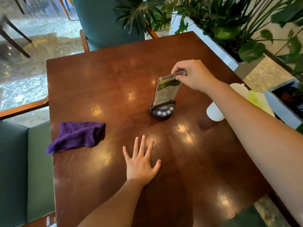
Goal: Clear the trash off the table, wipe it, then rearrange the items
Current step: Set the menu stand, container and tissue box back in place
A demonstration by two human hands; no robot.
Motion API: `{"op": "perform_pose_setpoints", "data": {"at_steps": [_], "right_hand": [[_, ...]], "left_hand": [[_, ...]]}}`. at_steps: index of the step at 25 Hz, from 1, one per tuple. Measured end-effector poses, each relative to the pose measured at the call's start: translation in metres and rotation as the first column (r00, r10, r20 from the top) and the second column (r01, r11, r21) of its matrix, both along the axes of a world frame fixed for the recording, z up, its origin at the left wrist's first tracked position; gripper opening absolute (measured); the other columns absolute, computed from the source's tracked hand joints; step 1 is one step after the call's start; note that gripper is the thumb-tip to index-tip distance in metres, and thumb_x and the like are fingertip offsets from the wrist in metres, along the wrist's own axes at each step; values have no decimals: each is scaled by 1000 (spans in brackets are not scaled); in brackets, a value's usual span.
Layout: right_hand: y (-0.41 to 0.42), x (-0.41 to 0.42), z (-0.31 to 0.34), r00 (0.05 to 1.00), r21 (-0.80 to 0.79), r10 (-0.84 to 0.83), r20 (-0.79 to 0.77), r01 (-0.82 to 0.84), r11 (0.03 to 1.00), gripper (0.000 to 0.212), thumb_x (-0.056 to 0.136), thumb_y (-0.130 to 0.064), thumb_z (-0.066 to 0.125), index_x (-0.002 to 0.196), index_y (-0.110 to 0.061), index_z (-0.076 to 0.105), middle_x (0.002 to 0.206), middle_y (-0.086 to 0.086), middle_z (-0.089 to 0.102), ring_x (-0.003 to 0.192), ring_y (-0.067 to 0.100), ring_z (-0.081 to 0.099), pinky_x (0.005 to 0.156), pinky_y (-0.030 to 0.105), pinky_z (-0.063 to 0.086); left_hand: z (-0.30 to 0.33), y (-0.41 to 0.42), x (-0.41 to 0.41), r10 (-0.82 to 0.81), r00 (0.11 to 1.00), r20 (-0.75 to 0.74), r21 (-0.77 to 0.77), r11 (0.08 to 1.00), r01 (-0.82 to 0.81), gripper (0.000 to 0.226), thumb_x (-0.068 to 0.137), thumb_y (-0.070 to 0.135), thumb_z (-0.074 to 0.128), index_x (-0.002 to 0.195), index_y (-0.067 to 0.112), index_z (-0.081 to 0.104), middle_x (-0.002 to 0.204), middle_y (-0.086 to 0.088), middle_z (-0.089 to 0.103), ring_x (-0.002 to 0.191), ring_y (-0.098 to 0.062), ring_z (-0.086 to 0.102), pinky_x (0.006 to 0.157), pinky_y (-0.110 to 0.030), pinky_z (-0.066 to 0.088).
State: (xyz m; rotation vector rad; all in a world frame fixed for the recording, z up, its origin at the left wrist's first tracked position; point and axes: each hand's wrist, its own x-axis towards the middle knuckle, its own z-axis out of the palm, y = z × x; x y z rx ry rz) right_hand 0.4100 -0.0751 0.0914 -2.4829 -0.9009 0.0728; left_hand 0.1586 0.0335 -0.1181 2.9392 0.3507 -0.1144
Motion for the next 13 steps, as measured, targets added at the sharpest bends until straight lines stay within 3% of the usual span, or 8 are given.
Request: {"op": "perform_pose_setpoints", "data": {"at_steps": [5, 9, 11, 13], "right_hand": [[14, 3, -9, 1000, 3, 7, 12, -7, 1000, 20, 85, -6, 59, 86, -27, 63, 88, -4, 61, 80, 14, 53, 66, 24, 43], [16, 0, -14, 985, -40, -37, 171, 44, 998, 22, 86, -9, 57, 98, -26, 66, 95, 1, 65, 83, 18, 55, 66, 30, 44], [12, -6, -20, 956, -68, 2, 292, 19, 998, 28, 86, -8, 57, 111, -20, 65, 108, 4, 67, 101, 22, 56, 78, 37, 47], [6, -11, -29, 911, -140, 51, 408, 8, 990, 38, 88, -10, 57, 126, -14, 56, 127, 7, 61, 120, 24, 49, 99, 39, 38]], "left_hand": [[2, -1, 0, 0, 1000, 13, 4, 1000, 0, 75, 82, 67, 25, 146, 37, 2, 157, 3, -1, 144, -23, -9, 107, -61, -10], [3, -1, 0, -2, 1000, 22, -7, 1000, 3, 75, 81, 66, 32, 146, 36, 11, 156, 0, 12, 144, -25, 2, 109, -62, -2], [3, -1, 0, -2, 999, 34, -19, 1000, 2, 75, 81, 66, 35, 146, 36, 13, 156, 0, 15, 144, -24, 1, 108, -61, 0], [2, -2, -1, -1, 999, 40, -17, 1000, 1, 76, 81, 67, 34, 146, 37, 10, 156, 1, 13, 144, -20, -4, 108, -60, -4]]}}
